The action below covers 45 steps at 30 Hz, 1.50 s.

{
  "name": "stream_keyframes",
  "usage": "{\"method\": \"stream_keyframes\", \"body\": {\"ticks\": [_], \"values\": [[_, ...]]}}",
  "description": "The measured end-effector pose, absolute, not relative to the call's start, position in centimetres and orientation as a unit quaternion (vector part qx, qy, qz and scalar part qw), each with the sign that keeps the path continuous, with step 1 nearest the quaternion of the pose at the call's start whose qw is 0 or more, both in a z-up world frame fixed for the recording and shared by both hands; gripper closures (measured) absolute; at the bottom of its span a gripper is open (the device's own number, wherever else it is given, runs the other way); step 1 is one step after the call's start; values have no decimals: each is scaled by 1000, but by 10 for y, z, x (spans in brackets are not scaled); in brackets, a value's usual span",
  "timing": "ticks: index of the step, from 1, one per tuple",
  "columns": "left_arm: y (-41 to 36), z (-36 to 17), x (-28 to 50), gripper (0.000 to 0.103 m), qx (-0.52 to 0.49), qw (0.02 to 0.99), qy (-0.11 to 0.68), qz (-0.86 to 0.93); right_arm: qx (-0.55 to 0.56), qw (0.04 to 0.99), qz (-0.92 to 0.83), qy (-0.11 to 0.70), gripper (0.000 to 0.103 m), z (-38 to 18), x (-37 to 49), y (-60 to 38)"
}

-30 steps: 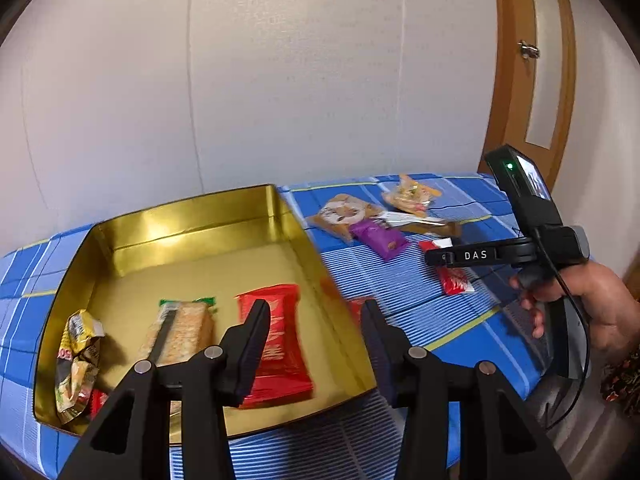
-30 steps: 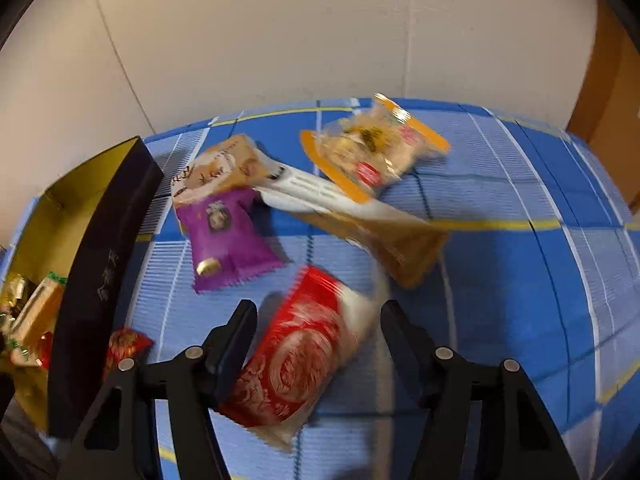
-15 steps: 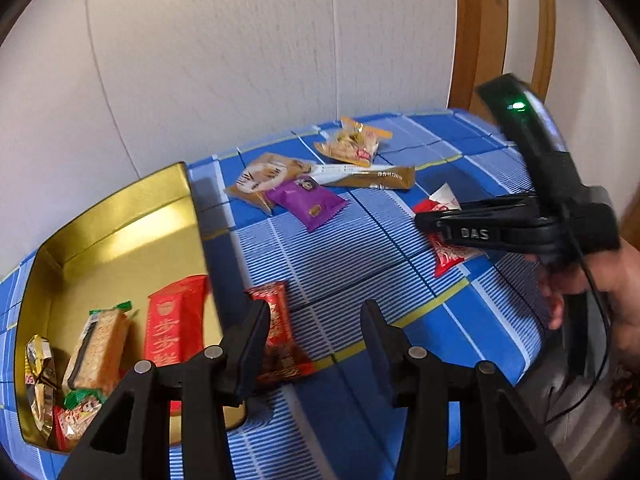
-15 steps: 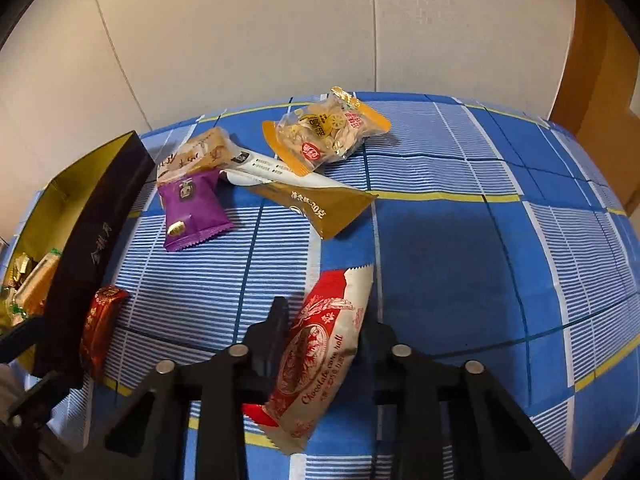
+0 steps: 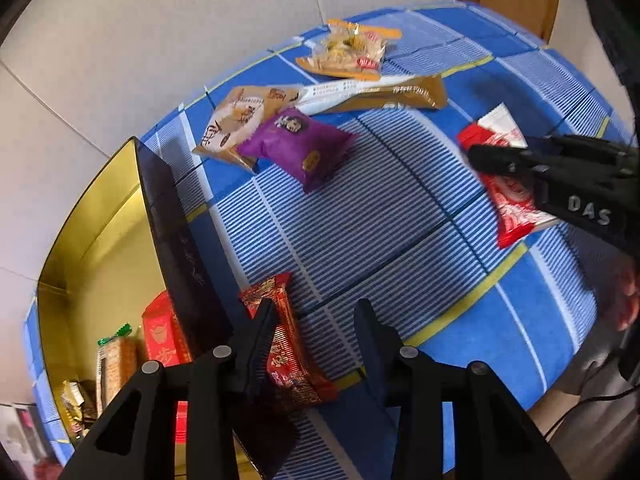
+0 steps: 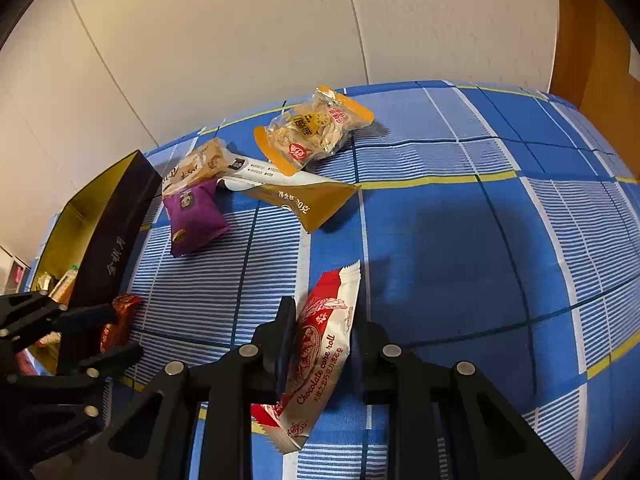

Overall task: Organize snacks
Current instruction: 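Grasp the small red gold-lettered packet with the left gripper while the right gripper holds the cake roll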

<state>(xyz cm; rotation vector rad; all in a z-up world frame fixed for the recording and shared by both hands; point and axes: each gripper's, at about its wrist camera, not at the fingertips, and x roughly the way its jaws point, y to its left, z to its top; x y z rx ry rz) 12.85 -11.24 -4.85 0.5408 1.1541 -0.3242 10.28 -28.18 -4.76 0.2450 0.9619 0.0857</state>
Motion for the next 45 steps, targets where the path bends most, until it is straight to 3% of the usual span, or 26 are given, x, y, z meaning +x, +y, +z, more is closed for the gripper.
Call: {"method": "stream_keyframes", "body": {"ticks": [7,13,22,32,41,45], "values": [[-118,-54,124,62,134,785,563,-221,137,875,45,462,78,-49,102,-286],[-114,-30,125,62,187,835,497,-147,139,875,45,461,78,-49,101,-286],[-122,-53,140,62,250,790,553,-93,140,875,45,462,78,-50,101,-286],[-104,-39,141,62,141,826,531,-126,150,873,45,461,78,-50,101,-288],[-125,-58,135,62,203,814,534,-106,147,874,43,461,78,-49,101,-288],[-125,-62,130,72,175,826,523,-117,131,876,37,462,78,-49,99,-286]]}}
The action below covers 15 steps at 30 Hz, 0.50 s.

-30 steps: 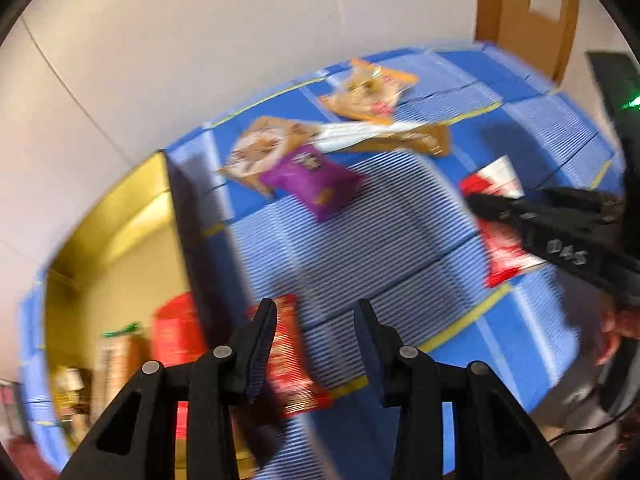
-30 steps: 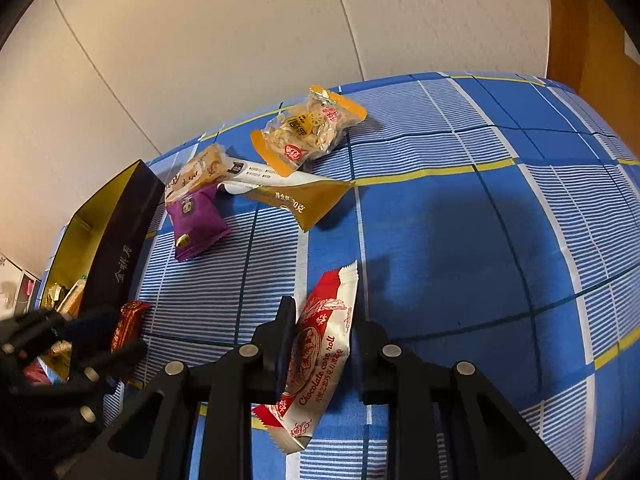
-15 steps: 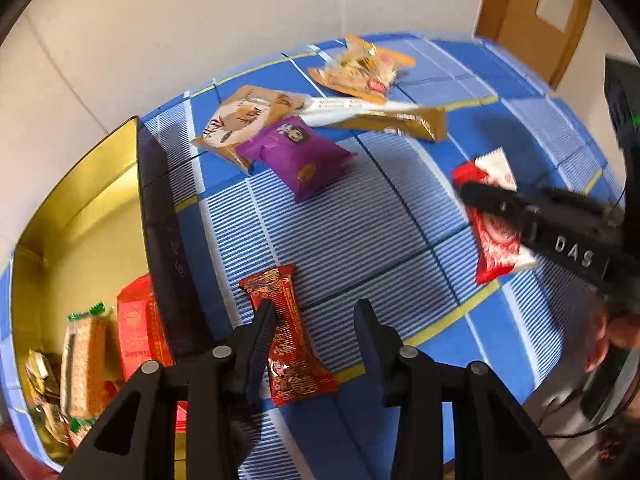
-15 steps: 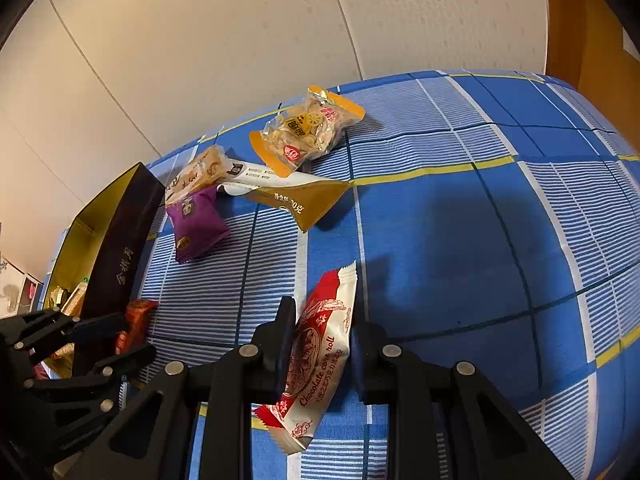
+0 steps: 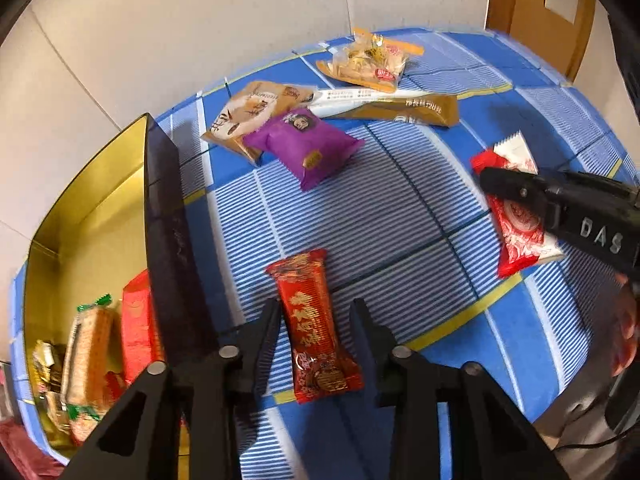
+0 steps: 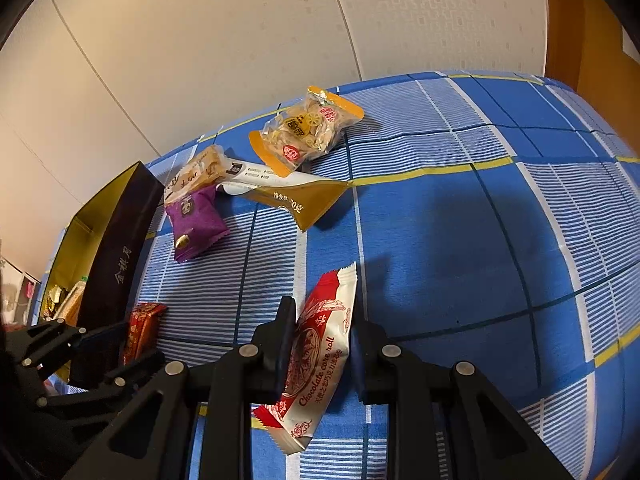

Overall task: Organize snacks
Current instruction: 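Grasp the small red gold-lettered packet with the left gripper while the right gripper holds the cake roll, then carry the small red packet into the gold tray and open the left gripper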

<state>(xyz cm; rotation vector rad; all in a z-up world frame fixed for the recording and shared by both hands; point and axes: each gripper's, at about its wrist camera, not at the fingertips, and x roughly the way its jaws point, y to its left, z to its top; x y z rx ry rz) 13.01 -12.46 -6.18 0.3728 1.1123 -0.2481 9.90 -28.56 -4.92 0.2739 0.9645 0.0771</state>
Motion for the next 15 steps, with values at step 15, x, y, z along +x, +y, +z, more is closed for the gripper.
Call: {"method": "stream_keyframes", "body": {"ticks": [15], "values": [[-93,-34,86,81,102,873,451,-155,99,886,25,453,79,-49,77,-279]]}}
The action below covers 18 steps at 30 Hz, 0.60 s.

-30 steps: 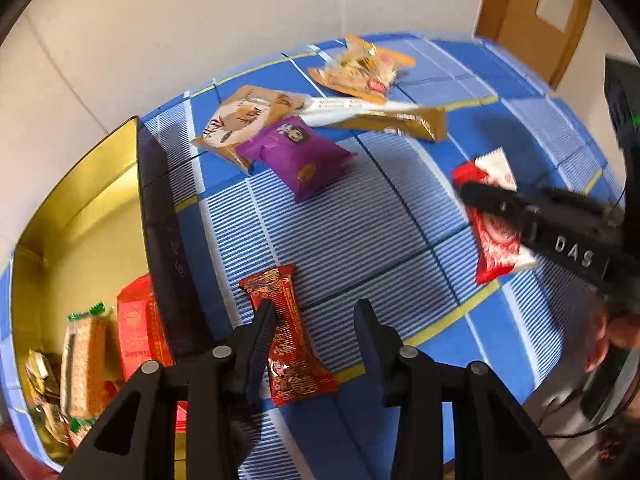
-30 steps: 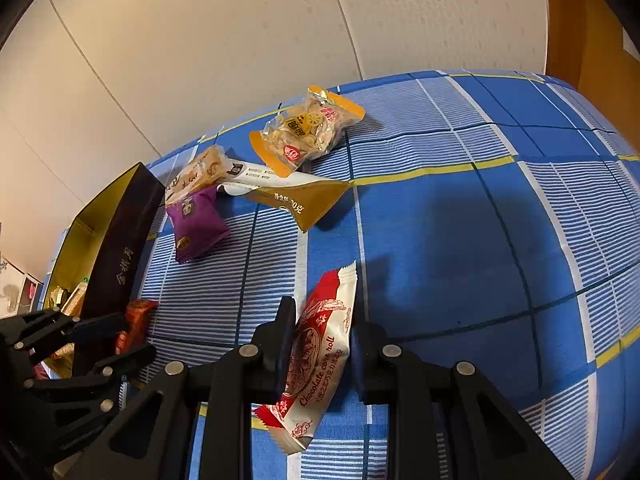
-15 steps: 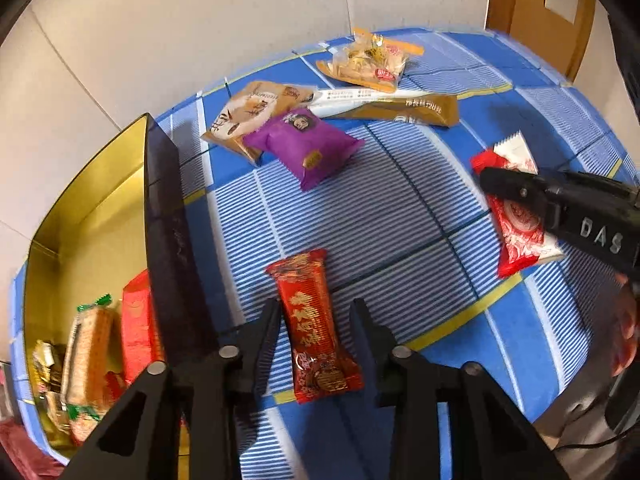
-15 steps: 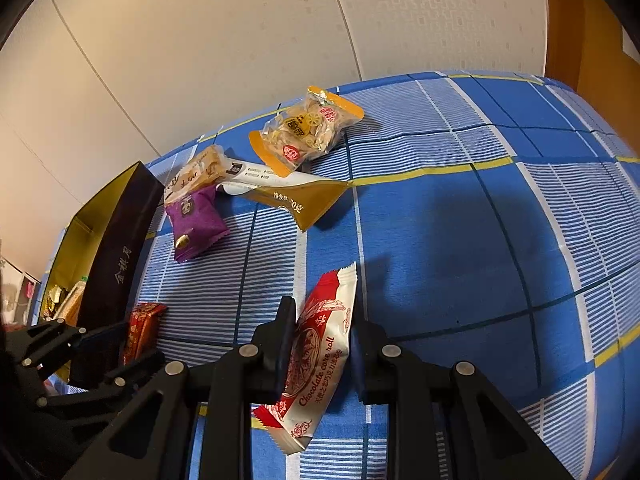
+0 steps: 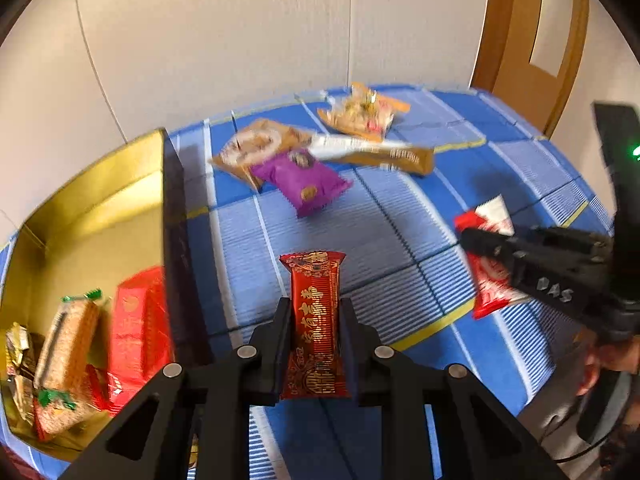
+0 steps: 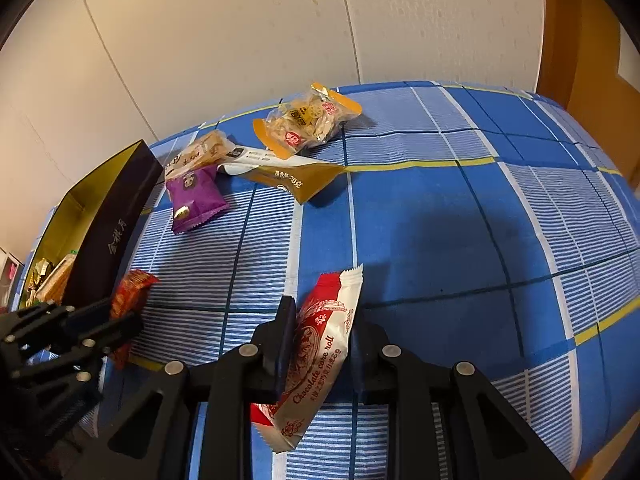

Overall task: Organize snacks
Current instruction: 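Carry the small red packet into the gold tray and open the left gripper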

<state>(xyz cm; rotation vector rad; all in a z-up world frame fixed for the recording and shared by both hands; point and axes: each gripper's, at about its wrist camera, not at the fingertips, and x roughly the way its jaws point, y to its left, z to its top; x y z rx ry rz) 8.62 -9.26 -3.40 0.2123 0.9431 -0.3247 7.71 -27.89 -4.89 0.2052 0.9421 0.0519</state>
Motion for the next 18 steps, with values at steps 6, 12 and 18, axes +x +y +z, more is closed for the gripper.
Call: {"method": "stream_keyframes", "body": {"ticks": [6,12,18], "values": [[-70,-6,88,81,78,891,419,-158,85,888,23,451,78,-49,77,-275],[-19,14,98,81,40,904,408,-124,78,890,20,449,78,-49,77,-273],[35,3,113,81,8,899,430,-85,75,892,12,446,78,-50,77,-270]]}}
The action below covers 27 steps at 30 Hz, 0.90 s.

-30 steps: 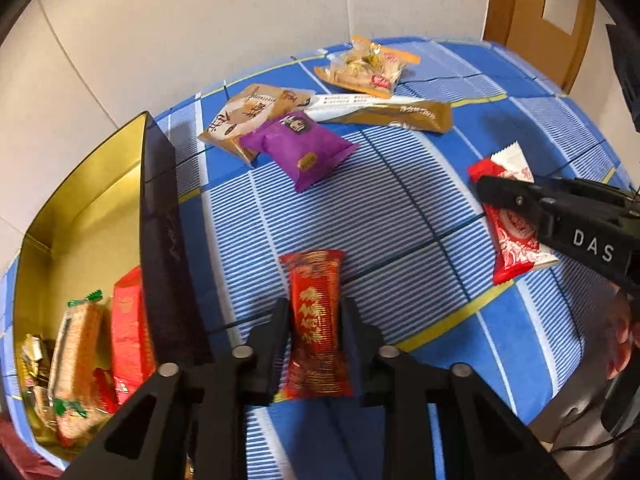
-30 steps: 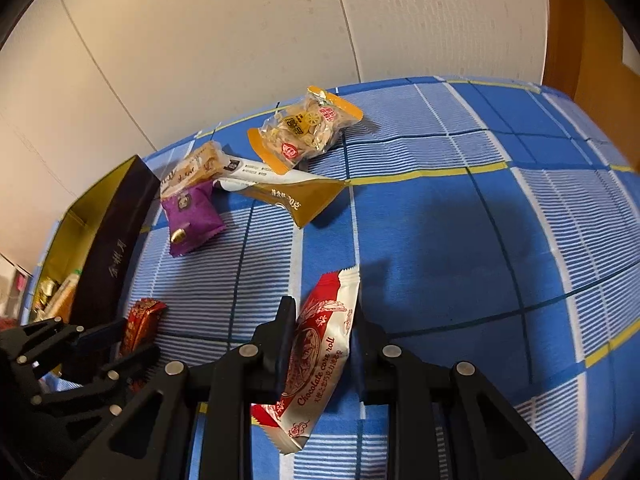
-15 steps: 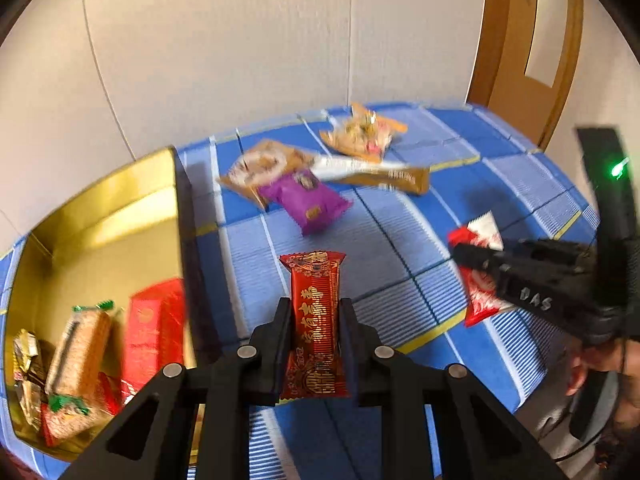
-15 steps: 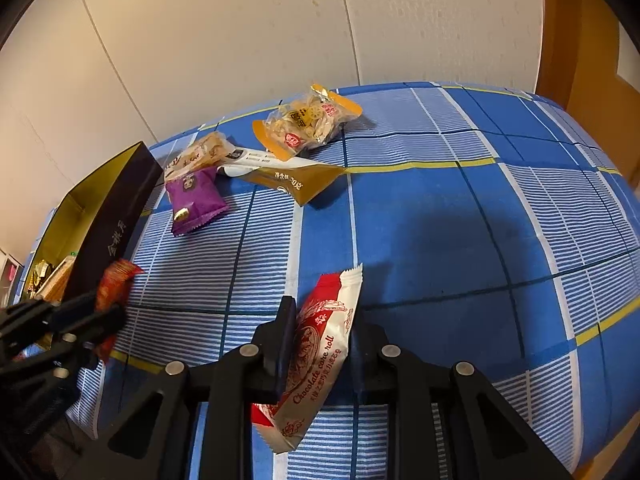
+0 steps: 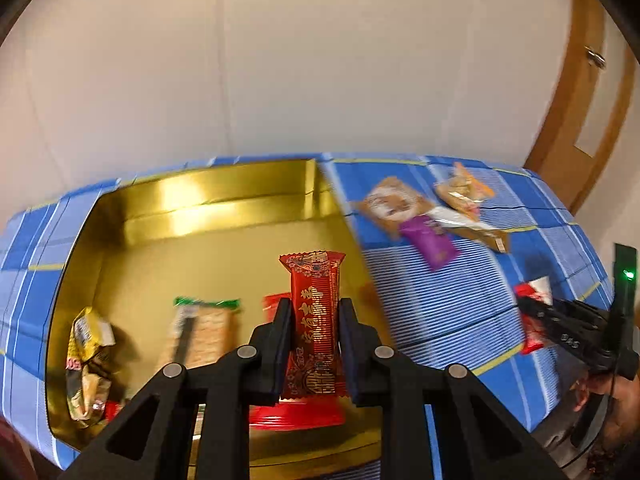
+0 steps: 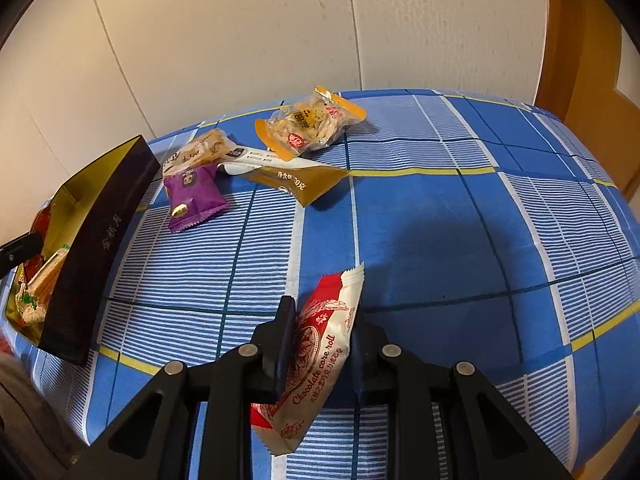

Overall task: Organize snacks
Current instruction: 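Carry the small red packet into the gold tray and open the left gripper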

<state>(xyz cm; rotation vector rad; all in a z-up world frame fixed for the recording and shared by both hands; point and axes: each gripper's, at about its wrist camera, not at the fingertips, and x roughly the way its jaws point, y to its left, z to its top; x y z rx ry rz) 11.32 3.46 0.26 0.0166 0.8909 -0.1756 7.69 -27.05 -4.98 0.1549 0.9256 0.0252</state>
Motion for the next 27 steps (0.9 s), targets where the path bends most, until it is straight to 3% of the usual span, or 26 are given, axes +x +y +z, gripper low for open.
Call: {"method": "stream_keyframes", "body": {"ticks": [12,18,27], "values": [[58,-34,124,80,40,886,458,-67,16,896,-7,444,73,-51,73,-256],[54,-44,122,72,82,889,448,-42,2,898,-10,439,75,-52,74,-252],[66,-40,112,72,30,896,439,-59,13,900,-15,435,77,-51,79,-251]]}}
